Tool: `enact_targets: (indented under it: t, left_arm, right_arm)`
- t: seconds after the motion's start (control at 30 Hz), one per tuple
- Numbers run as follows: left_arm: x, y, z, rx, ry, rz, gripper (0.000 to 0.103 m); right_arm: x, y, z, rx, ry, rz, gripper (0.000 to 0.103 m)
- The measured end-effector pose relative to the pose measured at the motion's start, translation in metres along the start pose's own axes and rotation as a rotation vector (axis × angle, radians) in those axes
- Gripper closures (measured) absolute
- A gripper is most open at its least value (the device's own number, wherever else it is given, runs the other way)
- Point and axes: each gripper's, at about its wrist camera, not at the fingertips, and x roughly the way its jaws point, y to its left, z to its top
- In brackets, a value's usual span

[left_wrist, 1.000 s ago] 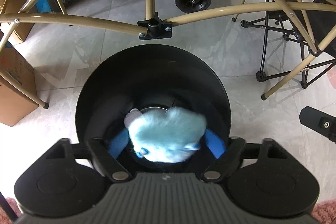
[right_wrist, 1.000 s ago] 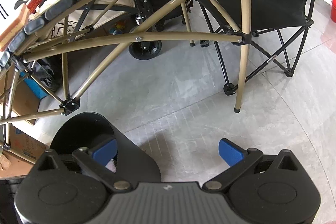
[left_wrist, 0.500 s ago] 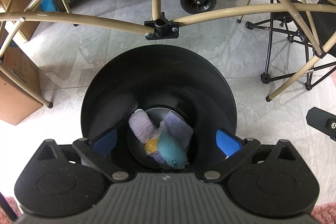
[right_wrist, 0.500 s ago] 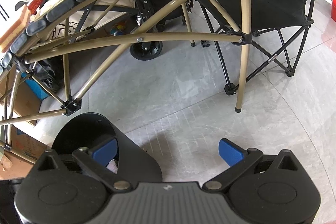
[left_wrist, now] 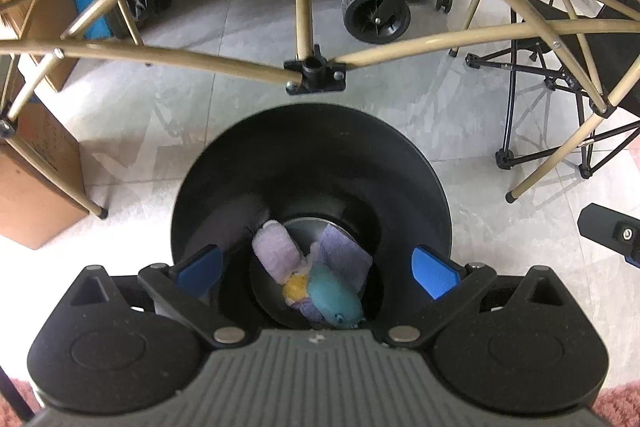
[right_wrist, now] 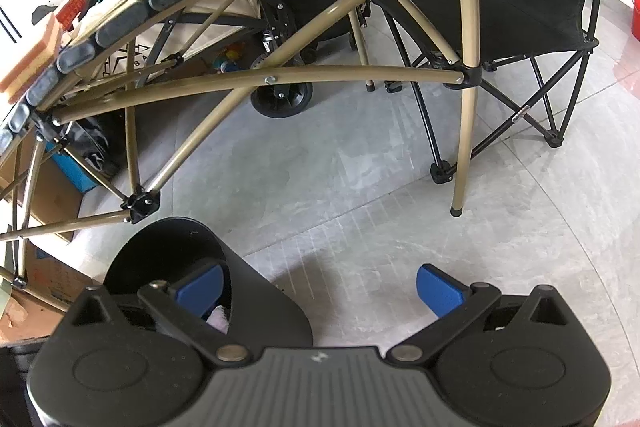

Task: Collect trash
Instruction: 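Raise both tools back toward the remaining items on the table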

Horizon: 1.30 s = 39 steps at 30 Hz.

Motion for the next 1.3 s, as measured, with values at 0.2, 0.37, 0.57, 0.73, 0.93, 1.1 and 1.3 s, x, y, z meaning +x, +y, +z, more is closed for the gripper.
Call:
enact_targets:
  t: [0.2,0.37,0.57,0.73,0.93,1.1,1.3]
  left_arm:
    - [-0.016,0.007,-0.001,-0.002,-0.064,-0.013,0.0]
    - [-0.033,0.013,-0.005,0.003,-0.145,-0.006,0.0]
    - [-0.055,0.023,-0.013,-0.01,-0.255,0.017,0.0]
    - [-0.081,0.03,-0.019,-0.03,-0.355,0.026,0.0]
    - [-0.113,0.044,-0.028,-0.053,-0.476,0.048,0.0]
    - [-0.133,0.055,-0.028,-0.072,-0.555,0.06,0.0]
    - [-0.151,0.069,-0.018,-0.106,-0.617,0.063,0.0]
  right_arm:
    - [-0.005,0.001,0.001,-0.004,-0.016,0.01,0.0]
    - [-0.01,0.005,0.002,-0.017,-0.029,0.016,0.0]
    - [-0.024,0.011,0.002,-0.036,-0.081,0.057,0.0]
    - [-0.042,0.019,0.001,-0.052,-0.139,0.111,0.0]
    - [-0.064,0.036,0.0,-0.106,-0.242,0.184,0.0]
    - [-0.08,0.052,-0.001,-0.181,-0.338,0.236,0.0]
    - [-0.094,0.067,0.009,-0.226,-0.444,0.284,0.0]
